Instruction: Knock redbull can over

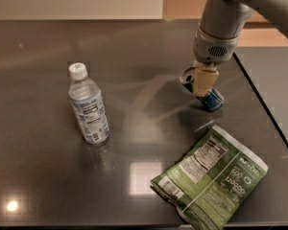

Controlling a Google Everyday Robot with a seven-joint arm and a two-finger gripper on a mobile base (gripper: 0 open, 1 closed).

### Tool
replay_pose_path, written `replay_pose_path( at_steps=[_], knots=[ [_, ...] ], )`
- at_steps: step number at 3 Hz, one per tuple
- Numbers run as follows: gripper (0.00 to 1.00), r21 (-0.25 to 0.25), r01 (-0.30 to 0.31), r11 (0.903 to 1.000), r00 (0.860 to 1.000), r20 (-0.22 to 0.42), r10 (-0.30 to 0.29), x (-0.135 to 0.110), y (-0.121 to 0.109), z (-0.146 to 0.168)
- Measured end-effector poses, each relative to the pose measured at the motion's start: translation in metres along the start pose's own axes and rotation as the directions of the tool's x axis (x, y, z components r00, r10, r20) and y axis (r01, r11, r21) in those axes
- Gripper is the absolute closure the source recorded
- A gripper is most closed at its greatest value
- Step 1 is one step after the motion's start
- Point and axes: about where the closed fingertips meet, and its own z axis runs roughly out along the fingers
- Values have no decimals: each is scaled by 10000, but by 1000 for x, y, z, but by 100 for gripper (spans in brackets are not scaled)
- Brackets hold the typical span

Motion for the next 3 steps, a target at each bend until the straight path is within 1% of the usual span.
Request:
replay_pose_path(
  at_steps=[1,3],
  knots=[
    [59,-169,316,9994,9991,-272,-321,-3,3,8],
    [12,-401,624,9972,9970,-427,-641,-7,7,17]
  ],
)
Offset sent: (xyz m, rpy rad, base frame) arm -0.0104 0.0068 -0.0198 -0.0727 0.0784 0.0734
